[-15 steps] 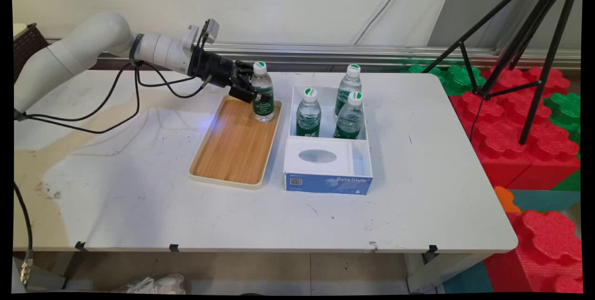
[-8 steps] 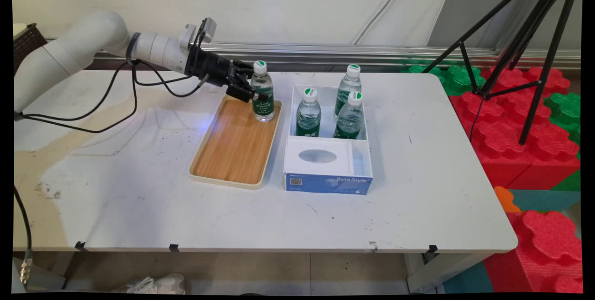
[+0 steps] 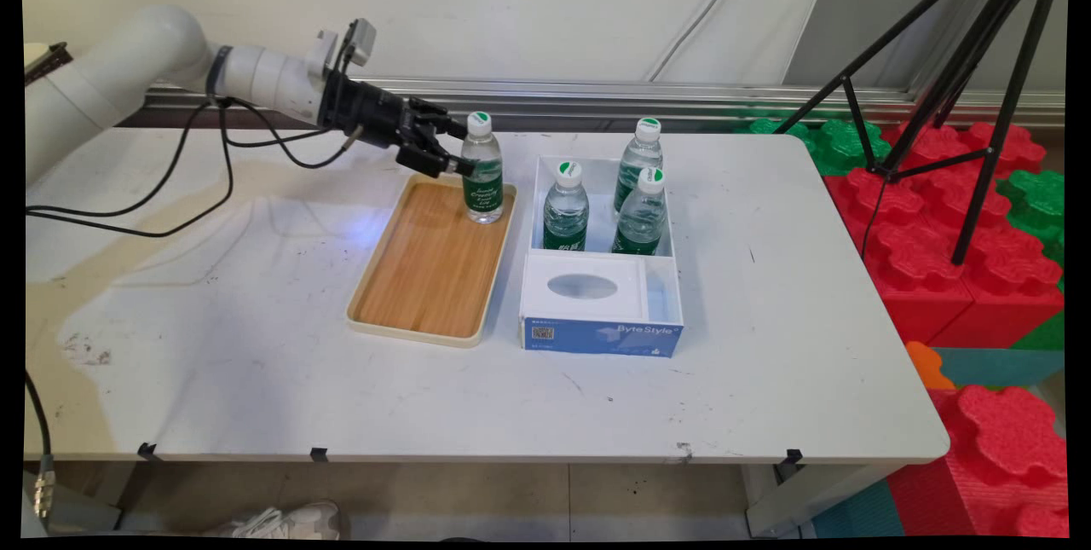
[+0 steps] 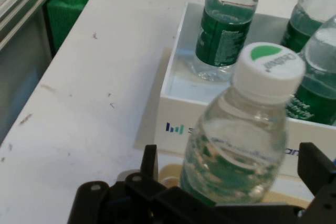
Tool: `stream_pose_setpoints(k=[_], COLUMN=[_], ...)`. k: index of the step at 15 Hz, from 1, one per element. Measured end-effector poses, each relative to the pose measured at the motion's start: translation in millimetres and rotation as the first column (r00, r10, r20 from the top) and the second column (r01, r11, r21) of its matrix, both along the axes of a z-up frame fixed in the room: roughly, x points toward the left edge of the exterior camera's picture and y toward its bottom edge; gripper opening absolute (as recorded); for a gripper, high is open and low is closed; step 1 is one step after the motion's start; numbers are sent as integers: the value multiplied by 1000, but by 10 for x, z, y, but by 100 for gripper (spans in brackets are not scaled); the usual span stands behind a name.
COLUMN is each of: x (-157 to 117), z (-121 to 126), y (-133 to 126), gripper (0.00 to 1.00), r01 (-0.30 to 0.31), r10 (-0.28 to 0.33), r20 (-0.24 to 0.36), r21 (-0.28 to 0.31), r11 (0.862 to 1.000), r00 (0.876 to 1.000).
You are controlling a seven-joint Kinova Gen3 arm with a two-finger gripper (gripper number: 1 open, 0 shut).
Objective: Pick up the green bottle from the white box
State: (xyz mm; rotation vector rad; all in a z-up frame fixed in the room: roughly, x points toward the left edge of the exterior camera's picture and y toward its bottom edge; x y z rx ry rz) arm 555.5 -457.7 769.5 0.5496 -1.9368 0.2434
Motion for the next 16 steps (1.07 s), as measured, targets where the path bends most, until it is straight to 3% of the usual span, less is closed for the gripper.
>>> stream_pose_setpoints(k=[9,16], x=[197,169], z=[349,524], y=[459,836], gripper=[100,100], r01=[28,57], r10=[-27,-54], r20=[-13,-39], r21=[29,66], r11=[999,996], r00=[1000,998])
